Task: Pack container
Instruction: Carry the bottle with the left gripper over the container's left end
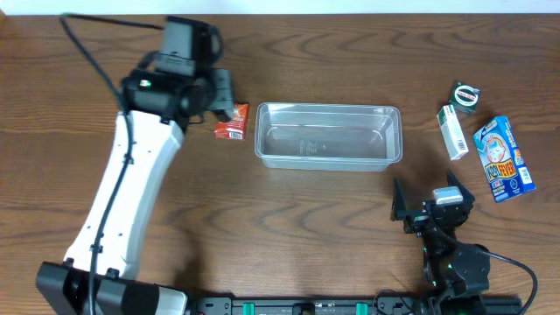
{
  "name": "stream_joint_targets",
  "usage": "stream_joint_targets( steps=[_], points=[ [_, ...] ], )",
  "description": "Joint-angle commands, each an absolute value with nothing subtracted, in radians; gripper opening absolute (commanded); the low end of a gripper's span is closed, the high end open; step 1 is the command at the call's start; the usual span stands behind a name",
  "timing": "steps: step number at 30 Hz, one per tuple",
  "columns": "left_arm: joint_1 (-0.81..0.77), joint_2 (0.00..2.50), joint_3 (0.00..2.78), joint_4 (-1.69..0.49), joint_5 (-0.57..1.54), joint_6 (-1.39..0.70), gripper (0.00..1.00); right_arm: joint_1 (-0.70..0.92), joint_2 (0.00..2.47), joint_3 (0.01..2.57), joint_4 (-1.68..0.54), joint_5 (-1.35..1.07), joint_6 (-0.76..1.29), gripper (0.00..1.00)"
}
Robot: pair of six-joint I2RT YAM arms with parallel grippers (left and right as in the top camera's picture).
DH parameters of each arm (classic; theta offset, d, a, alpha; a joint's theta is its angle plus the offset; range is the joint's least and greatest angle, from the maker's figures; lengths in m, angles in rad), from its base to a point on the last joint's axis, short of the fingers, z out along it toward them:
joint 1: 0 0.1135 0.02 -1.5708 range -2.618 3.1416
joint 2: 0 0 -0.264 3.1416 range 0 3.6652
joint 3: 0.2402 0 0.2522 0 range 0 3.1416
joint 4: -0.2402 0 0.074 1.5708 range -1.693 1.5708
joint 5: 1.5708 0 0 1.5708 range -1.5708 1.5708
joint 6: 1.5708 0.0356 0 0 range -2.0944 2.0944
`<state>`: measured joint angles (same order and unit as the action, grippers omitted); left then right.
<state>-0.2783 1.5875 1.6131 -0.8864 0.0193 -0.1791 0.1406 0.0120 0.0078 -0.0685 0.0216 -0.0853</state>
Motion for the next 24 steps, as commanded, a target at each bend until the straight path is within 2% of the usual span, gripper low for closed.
stream_joint_targets(
  steps=[1, 9, 24],
  points=[
    [-0.345, 1.569, 1.642, -0.858, 0.014, -0.167, 0.27, 0.132, 0.007, 0.006, -0.072, 0.018, -0.099, 0.99],
    [-0.434, 1.58, 1.641, -0.78, 0.01, -0.178, 0.27, 0.132, 0.007, 0.006, -0.072, 0.018, -0.099, 0.99],
    [-0.438, 1.765, 1.641, -0.78, -0.02, -0.25, 0.21, 0.132, 0.007, 0.006, -0.072, 0.018, -0.099, 0.99]
  ],
)
